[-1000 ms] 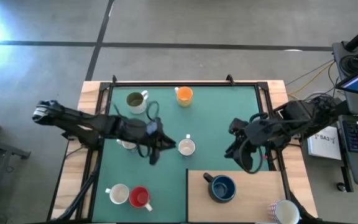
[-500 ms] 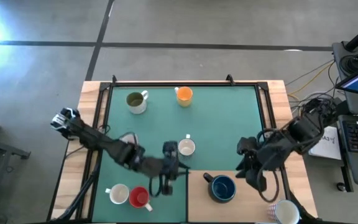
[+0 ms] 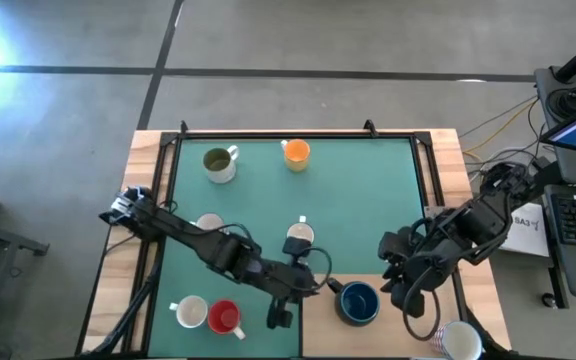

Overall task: Place coffee mugs
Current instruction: Put the black mug on the shelf

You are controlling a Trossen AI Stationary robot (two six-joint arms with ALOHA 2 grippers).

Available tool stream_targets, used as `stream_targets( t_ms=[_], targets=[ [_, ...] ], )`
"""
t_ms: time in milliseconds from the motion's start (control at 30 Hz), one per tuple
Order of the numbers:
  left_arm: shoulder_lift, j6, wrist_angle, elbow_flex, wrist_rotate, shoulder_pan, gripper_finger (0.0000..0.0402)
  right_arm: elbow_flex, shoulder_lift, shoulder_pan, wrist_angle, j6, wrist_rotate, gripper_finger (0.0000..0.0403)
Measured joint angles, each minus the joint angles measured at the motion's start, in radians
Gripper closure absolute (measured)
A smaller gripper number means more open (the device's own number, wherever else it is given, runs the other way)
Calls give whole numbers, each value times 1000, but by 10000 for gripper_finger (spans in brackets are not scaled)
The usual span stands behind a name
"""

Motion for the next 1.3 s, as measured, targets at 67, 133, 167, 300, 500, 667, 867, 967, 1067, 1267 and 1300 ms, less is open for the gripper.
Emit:
stream_targets(
  t_ms=[67, 133, 167, 300, 500, 667, 867, 967, 1067, 1267, 1300],
  targets=[
    [17, 22, -29, 31, 4, -1, 353, 0, 4, 0, 0, 17, 0, 259],
    [26, 42, -50, 52, 25, -2, 345, 0, 13, 0, 1, 34, 0, 259],
    [30, 47, -58, 57, 34, -2, 340, 0, 18, 0, 1, 43, 0, 259],
    [41, 55, -84, 57, 75, -2, 310, 0, 41, 0, 2, 95, 0, 259],
    [35, 118, -83, 51, 75, -1, 272, 0, 83, 0, -1, 253, -1, 259],
    [35, 142, -93, 48, 74, -1, 270, 0, 117, 0, -47, 362, -5, 259],
    [35, 197, -99, 47, 72, 0, 272, 0, 146, 0, -95, 390, -9, 260],
    [33, 244, -98, 47, 73, 8, 272, 0, 157, 0, -95, 390, -9, 264],
    [31, 307, -91, 46, 73, 23, 272, 0, 160, 0, -95, 390, -10, 269],
    [30, 368, -53, 46, 80, 46, 272, 0, 165, 0, -95, 394, -10, 275],
    [30, 368, -50, 46, 80, 48, 272, 1, 166, 0, -95, 394, -10, 275]
  ],
)
